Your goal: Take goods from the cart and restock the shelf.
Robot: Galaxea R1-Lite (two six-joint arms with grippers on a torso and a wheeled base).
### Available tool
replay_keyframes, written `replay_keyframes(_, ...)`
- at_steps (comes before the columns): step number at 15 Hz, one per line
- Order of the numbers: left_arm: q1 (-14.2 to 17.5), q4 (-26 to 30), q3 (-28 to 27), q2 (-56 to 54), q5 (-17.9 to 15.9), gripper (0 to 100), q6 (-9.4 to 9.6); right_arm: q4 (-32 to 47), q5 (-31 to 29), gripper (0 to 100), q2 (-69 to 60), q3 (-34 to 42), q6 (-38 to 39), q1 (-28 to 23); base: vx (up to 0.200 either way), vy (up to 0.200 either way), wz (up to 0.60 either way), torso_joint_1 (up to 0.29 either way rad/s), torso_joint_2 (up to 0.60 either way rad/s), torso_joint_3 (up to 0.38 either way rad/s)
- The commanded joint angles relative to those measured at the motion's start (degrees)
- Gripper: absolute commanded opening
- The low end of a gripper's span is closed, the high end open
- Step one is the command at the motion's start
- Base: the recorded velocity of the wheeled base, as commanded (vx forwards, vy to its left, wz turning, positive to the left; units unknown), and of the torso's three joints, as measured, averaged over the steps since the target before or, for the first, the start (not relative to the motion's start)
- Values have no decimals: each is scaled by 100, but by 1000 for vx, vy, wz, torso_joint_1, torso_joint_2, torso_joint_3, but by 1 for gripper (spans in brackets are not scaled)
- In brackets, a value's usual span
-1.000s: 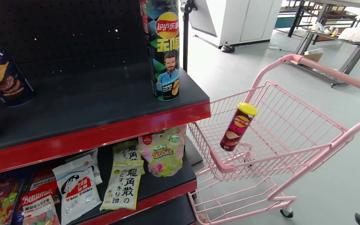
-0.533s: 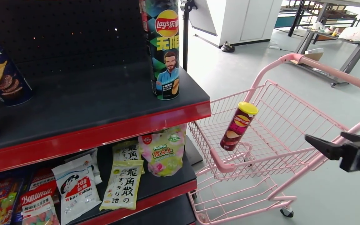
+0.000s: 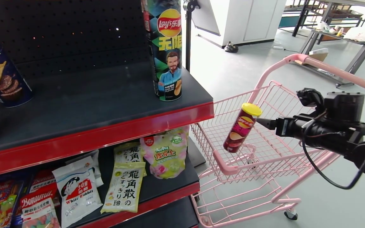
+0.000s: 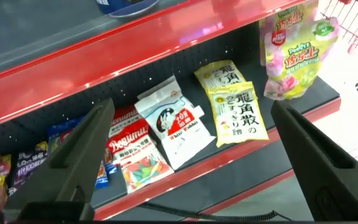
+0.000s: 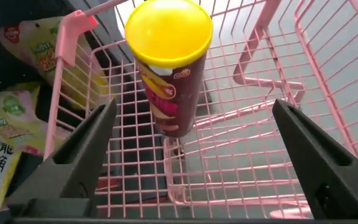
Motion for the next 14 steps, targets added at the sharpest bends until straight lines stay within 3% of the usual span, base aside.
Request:
replay_keyframes(1,0,3,-15,173,-12,100,-1,-135,23,100,766,-424,184,39,0,0,0,0,0,0)
replay_keyframes(8,0,3,-41,279,-12,100,8,-144,278,100,1162,-626,351,109,0,0,0,0,0,0)
replay_keyframes(14,0,12,-147,393,14,100,8,-153,295,100,2093,-1733,535,127,0,0,0,0,0,0)
